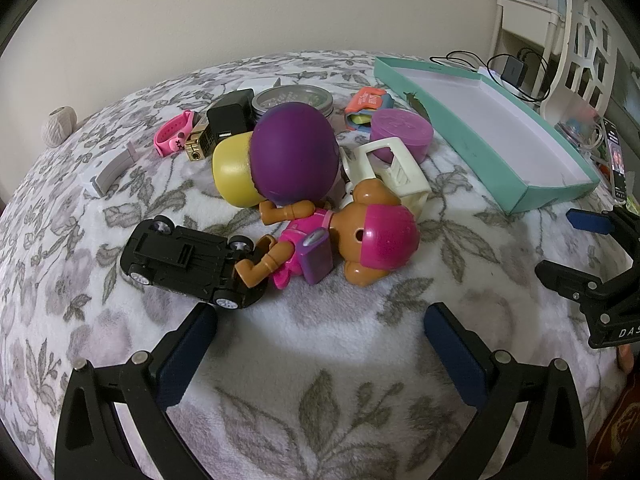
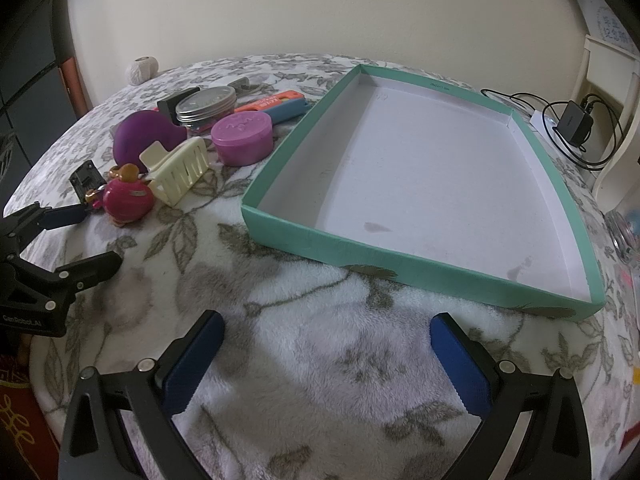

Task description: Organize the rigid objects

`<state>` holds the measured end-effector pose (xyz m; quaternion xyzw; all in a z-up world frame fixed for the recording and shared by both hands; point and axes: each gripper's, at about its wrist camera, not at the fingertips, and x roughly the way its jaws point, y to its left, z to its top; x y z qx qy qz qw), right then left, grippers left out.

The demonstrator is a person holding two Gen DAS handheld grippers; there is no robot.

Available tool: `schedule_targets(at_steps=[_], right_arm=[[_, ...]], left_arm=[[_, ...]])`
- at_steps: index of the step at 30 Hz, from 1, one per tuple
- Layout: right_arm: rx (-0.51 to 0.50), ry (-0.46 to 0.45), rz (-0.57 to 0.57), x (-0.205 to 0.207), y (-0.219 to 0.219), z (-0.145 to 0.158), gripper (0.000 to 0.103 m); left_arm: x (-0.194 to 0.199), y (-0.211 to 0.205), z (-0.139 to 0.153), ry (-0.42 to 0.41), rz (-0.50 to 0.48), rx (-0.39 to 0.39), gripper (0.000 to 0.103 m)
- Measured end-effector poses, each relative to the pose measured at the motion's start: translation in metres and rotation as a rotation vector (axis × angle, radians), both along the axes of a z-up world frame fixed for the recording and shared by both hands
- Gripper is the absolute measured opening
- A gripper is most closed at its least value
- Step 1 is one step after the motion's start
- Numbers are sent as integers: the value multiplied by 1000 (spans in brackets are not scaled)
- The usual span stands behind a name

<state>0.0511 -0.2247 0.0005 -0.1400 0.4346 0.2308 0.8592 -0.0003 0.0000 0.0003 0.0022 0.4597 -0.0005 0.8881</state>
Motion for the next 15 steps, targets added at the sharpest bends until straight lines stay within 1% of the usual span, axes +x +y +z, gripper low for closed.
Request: schedule_targets(at_steps=[6, 9, 12, 15], right_arm=[[0, 0, 1, 2, 0, -1, 103], [1, 2, 4, 2, -1, -3, 103], [8, 0, 2, 3, -4, -1, 103], [18, -33, 6, -3, -4, 11, 103]], left_arm=[[-1, 0, 1, 3, -4, -2, 103], [-1, 0, 4, 3, -12, 9, 103], [-7, -4, 12, -33, -8, 57, 103], [-14, -4, 25, -63, -37, 71, 103]])
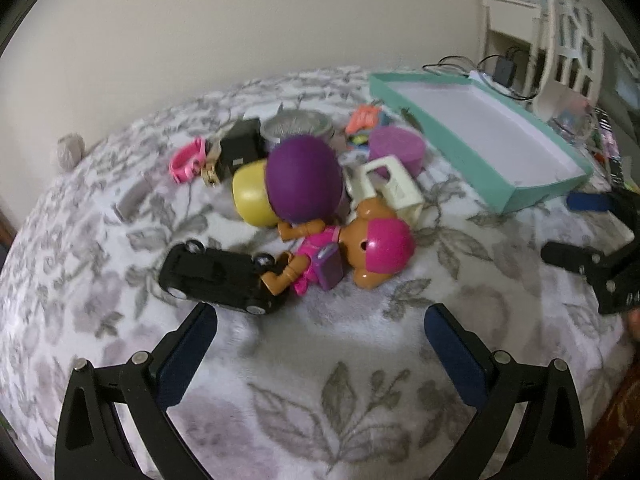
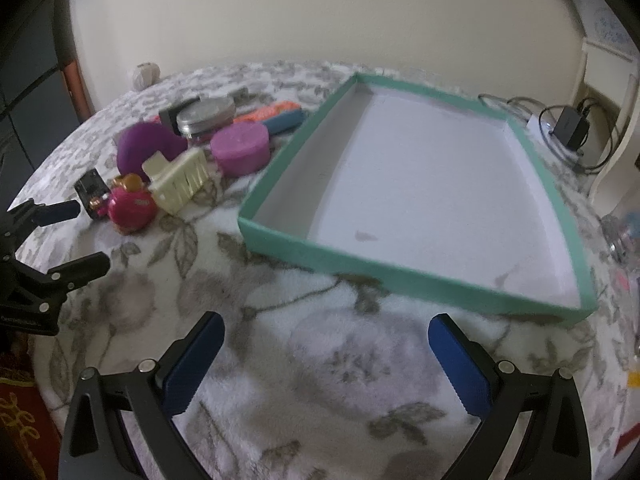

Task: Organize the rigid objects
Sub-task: 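Close the left gripper on the black toy car while the right gripper closes on the pink doll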

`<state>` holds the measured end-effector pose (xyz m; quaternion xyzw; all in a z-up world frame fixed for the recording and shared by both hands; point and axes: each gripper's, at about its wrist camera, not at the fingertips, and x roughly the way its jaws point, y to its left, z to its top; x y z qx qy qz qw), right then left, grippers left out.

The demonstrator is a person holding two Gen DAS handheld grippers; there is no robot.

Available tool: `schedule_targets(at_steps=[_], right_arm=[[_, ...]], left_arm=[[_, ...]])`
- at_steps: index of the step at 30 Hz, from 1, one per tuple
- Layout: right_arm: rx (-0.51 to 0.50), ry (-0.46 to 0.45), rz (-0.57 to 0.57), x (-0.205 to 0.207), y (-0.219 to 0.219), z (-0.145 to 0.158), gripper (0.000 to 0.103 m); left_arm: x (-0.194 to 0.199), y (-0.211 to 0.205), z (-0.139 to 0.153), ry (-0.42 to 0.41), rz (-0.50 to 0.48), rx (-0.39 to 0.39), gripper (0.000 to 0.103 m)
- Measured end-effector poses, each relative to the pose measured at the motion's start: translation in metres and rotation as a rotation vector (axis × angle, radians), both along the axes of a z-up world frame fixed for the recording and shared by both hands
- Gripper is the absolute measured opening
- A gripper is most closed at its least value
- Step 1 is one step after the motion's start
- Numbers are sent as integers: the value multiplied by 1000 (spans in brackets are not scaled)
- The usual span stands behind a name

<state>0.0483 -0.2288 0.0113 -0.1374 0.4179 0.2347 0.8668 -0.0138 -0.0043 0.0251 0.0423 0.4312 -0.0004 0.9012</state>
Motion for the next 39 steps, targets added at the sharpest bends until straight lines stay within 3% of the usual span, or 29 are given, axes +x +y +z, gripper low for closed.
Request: schedule_targets(at_steps=[3, 9, 17, 23, 28, 39], right_arm=[[0, -64, 24, -6, 3, 20, 103], [-1, -149, 120, -11, 27, 64, 103], [58, -128, 210, -6, 77, 103, 103], [20, -100, 319, -11, 121, 97, 103], [-15, -35, 387, -13, 146, 67, 100], [-41, 43, 374, -8, 151, 32, 100]], left_arm=[[-3, 5, 14, -19, 13, 32, 103], [-5, 31, 49, -67, 72, -14, 103], [-7, 62, 55, -61, 182, -8, 103], [-4, 84, 45, -26, 251, -56, 103], [2, 84, 26, 52, 285, -48, 103], [43, 83, -2, 135, 338, -69, 103]])
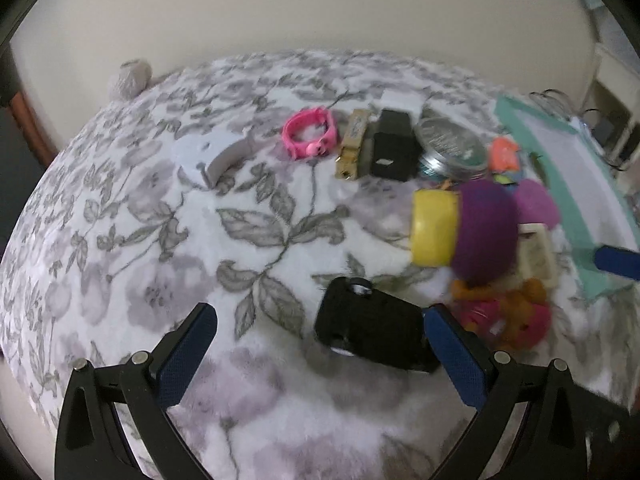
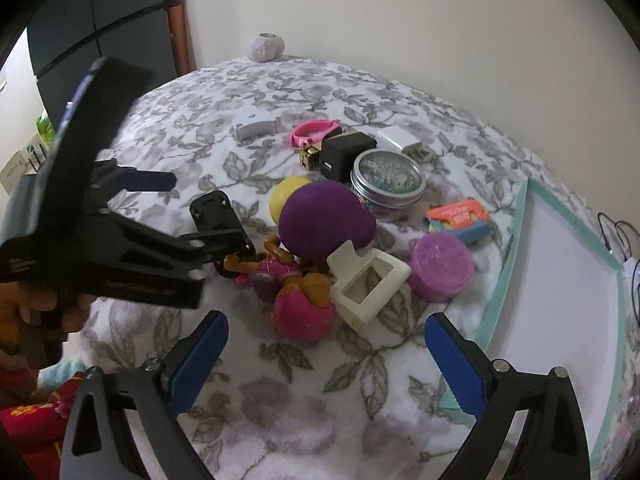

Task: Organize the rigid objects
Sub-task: 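Close the left gripper on the black toy car while the right gripper closes on the pink doll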

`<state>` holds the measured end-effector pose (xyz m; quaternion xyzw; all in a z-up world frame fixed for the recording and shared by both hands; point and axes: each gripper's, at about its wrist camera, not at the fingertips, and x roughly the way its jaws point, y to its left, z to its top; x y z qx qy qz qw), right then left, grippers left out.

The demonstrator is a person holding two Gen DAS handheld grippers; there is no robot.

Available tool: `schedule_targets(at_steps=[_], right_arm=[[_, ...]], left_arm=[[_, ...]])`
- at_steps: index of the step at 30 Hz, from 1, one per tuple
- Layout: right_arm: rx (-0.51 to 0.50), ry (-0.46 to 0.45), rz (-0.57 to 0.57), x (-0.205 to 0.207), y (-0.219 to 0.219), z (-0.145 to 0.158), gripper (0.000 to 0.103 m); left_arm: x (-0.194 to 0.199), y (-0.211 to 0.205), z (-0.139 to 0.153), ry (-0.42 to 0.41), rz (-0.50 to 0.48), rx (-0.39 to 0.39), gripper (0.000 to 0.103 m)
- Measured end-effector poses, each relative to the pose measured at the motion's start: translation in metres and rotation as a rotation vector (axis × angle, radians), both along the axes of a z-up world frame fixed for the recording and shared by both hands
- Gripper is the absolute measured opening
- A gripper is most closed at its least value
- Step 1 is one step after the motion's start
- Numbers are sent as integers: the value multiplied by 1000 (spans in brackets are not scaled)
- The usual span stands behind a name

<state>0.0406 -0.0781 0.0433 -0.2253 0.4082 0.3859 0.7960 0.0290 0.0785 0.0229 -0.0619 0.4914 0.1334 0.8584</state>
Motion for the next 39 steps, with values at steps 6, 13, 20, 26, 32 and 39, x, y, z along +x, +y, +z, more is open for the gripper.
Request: schedule_targets(at_steps=[6, 13, 20, 26, 32, 39], right_arm=[[-9, 20, -13, 2, 3, -8, 100], [-11, 47, 8, 0, 7, -14, 90], [-6, 80, 42, -4, 13, -19, 76], [31, 126, 45, 2, 16, -21, 69], [24, 127, 28, 10, 21, -25, 69], [8, 125, 21, 14, 24, -33, 52]], left_arm=[[4, 1, -7, 9, 17, -64, 103], [-6, -3, -3, -18, -1, -99, 83], [-8, -8, 0, -50, -37, -160, 58], [-7, -10, 0, -69, -41, -169, 58], [-4, -2, -4, -85, -12, -209, 57], [-8, -5, -2, -87, -13, -213, 57]])
